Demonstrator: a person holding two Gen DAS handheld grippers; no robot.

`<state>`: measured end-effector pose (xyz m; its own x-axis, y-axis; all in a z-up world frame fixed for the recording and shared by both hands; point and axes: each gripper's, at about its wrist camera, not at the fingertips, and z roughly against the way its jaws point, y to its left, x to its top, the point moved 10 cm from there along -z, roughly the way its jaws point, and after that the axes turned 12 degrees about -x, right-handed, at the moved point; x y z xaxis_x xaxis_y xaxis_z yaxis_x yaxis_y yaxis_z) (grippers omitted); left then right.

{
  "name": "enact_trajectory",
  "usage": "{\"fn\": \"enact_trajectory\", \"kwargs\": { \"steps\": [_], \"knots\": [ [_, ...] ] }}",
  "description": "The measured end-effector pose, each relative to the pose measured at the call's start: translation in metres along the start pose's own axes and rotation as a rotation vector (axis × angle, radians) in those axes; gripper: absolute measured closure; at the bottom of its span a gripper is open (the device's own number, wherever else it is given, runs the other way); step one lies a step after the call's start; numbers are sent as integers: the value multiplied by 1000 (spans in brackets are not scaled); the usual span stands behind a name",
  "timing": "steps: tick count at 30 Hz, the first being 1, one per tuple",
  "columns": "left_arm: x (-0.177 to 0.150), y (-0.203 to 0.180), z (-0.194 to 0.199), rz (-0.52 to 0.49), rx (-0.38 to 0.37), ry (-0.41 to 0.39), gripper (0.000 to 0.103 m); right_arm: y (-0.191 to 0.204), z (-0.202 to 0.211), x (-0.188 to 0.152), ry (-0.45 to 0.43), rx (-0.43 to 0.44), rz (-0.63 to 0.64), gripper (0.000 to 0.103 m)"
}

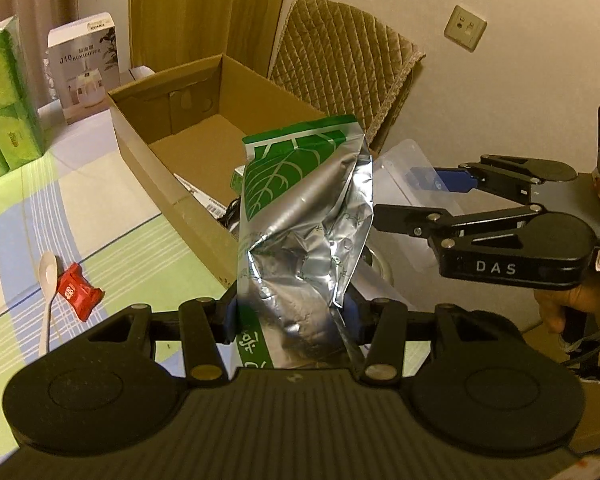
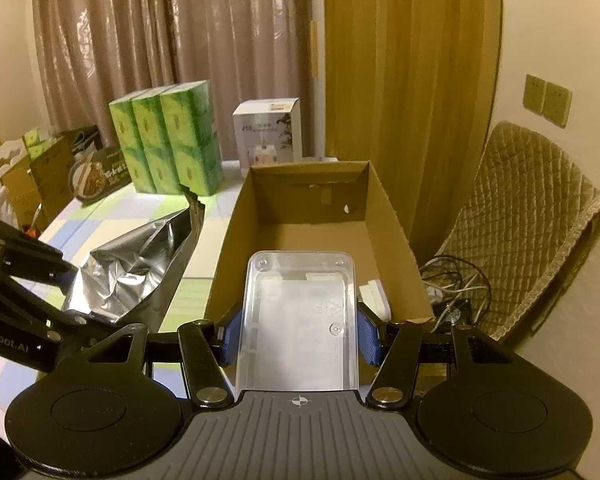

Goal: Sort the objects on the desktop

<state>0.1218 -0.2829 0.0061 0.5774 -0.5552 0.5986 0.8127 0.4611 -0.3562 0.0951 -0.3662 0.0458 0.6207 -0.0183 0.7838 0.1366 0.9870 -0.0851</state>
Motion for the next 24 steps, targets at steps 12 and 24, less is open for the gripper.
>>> {"fn": "enact_trajectory", "kwargs": {
  "steps": [12, 24],
  "knots": [
    [16, 3, 2, 49, -13, -31, 59, -7, -18, 19, -6, 31, -21, 49],
    [59, 33, -16, 159, -26, -93, 59, -25, -61, 56, -5, 55, -28, 49]
  ]
}}
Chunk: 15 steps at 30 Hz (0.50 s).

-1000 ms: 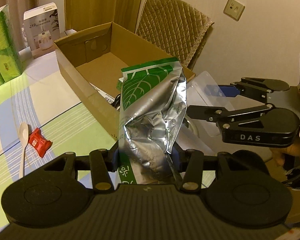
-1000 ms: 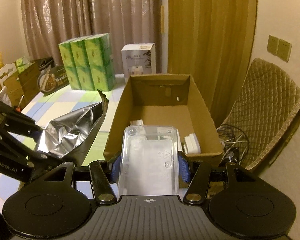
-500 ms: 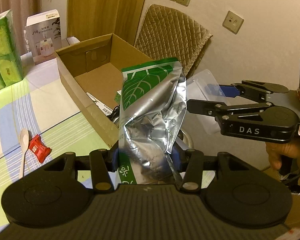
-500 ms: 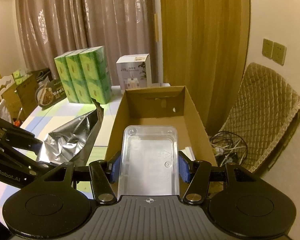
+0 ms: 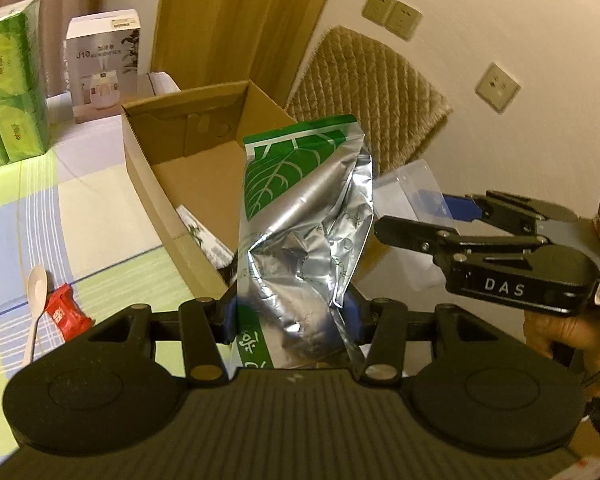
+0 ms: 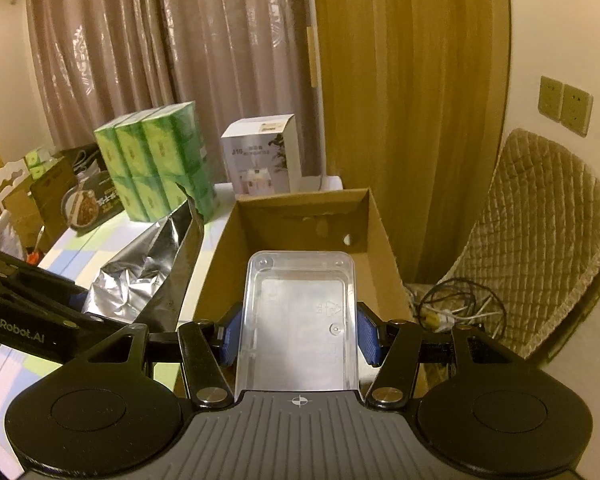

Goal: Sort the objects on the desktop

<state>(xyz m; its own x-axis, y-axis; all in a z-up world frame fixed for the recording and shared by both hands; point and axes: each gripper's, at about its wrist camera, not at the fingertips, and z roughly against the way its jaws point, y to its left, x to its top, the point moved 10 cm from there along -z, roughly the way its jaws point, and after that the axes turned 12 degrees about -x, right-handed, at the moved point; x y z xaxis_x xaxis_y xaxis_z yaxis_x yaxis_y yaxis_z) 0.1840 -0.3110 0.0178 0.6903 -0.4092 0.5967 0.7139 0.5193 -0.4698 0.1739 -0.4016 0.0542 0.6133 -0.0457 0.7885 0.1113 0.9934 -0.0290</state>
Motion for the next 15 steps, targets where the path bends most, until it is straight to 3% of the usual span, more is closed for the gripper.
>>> {"fn": "enact_trajectory", "kwargs": {
  "steps": [15],
  "knots": [
    [49, 39, -49, 181, -17, -48, 59, -19, -71, 28, 35, -12, 8, 49]
  ]
}}
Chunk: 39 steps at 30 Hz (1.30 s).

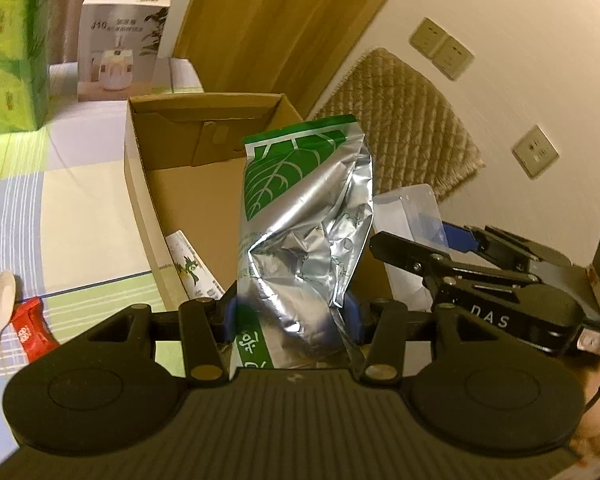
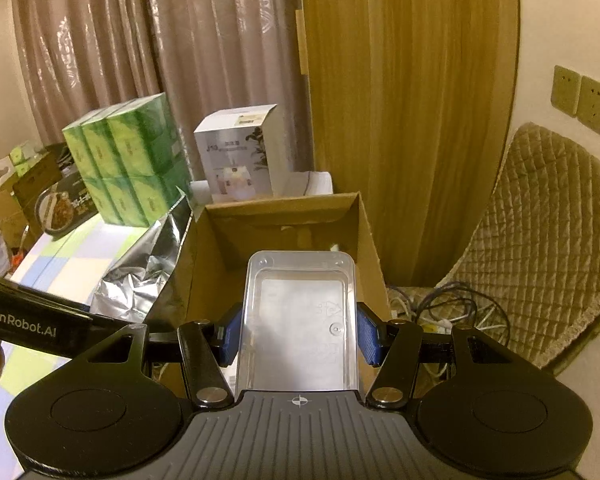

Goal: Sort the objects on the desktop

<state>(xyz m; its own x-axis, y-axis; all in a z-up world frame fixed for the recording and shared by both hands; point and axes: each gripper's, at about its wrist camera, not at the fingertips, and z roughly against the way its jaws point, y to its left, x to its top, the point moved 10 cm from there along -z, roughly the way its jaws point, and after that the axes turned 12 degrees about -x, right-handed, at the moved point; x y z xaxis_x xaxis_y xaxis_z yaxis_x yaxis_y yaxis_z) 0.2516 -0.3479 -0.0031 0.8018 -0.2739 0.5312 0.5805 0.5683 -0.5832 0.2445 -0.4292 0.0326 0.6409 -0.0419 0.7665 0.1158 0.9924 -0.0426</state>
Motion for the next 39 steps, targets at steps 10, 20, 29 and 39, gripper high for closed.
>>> {"fn": "enact_trajectory", "kwargs": {
  "steps": [10, 20, 29, 39],
  "knots": [
    [25, 19, -19, 157, 7, -99, 59, -5, -31, 17, 11, -18, -10, 49],
    [37, 45, -33, 240, 60, -146, 59, -7, -61, 17, 42, -18, -24, 49],
    [49, 59, -43, 261, 82, -173, 59, -3, -76, 20, 51, -20, -19, 49],
    [55, 74, -52, 290, 94, -186, 59, 0, -88, 24, 55, -25, -10, 49]
  ]
}}
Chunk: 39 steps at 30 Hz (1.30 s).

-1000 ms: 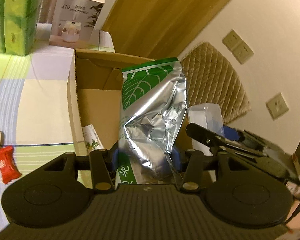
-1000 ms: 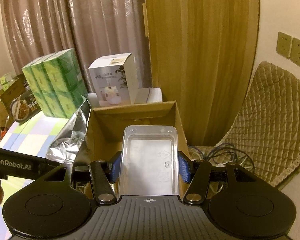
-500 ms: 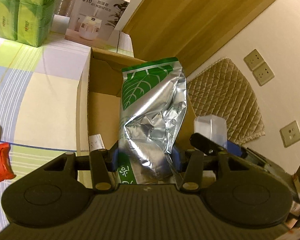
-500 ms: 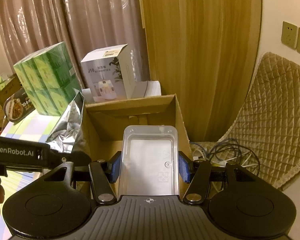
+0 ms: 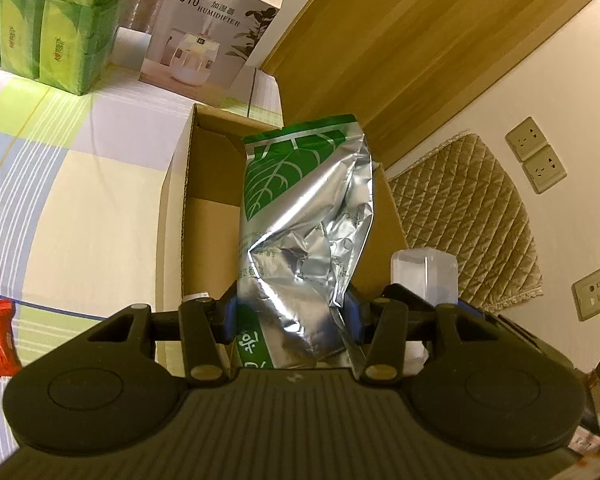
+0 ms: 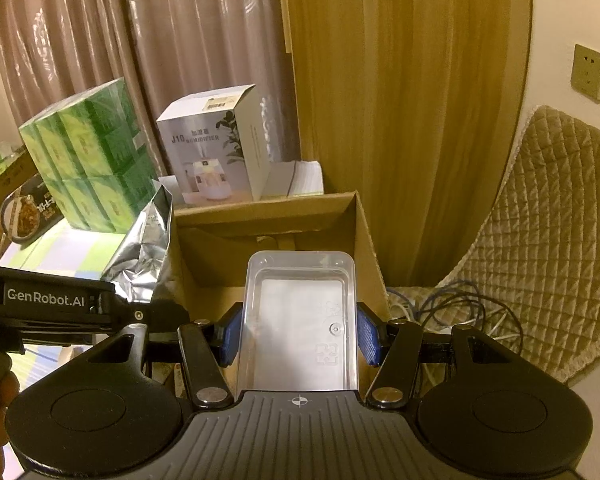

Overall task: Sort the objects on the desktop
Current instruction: 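Open both grippers to drop the clear tray and foil bag into the box, then withdraw both open grippers from the box back over the table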

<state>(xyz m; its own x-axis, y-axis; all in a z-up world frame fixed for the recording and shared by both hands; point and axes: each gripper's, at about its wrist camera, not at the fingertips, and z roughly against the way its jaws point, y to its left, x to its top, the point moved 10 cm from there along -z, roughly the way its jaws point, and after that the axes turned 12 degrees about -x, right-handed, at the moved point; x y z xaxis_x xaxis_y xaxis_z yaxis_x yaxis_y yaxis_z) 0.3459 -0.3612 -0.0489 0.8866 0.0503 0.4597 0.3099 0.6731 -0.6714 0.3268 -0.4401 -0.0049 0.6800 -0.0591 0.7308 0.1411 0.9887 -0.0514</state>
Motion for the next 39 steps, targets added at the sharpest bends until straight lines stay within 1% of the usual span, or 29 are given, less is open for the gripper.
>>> {"fn": "enact_trajectory", "kwargs": {
  "steps": [6, 10, 12, 21, 24, 26, 27, 29, 33, 39],
  "knots": [
    [2, 4, -4, 11, 3, -8, 59, 1, -4, 2, -1, -2, -1, 49],
    [7, 5, -3, 11, 14, -23, 54, 1, -6, 2, -1, -2, 1, 49],
    [10, 6, 1, 5, 16, -36, 55, 1, -7, 2, 0, -2, 1, 49],
    [19, 4, 18, -20, 4, -67, 55, 3, -10, -2, 5, -1, -1, 49],
    [20, 5, 22, -26, 6, -76, 55, 4, -11, 2, -15, -1, -8, 49],
    [20, 7, 24, -27, 7, -81, 55, 5, -12, 6, -26, 13, -25, 29],
    [20, 8, 26, -27, 8, -83, 55, 4, -11, 8, -37, 15, -34, 17],
    [20, 10, 28, -28, 10, -84, 55, 4, -8, 10, -59, 17, -42, 17],
    [17, 13, 32, -35, 15, -81, 55, -2, -1, 8, -69, 10, -60, 17],
    [10, 15, 35, -56, 26, -68, 54, -10, 8, -2, -54, -10, -62, 15]
  ]
}}
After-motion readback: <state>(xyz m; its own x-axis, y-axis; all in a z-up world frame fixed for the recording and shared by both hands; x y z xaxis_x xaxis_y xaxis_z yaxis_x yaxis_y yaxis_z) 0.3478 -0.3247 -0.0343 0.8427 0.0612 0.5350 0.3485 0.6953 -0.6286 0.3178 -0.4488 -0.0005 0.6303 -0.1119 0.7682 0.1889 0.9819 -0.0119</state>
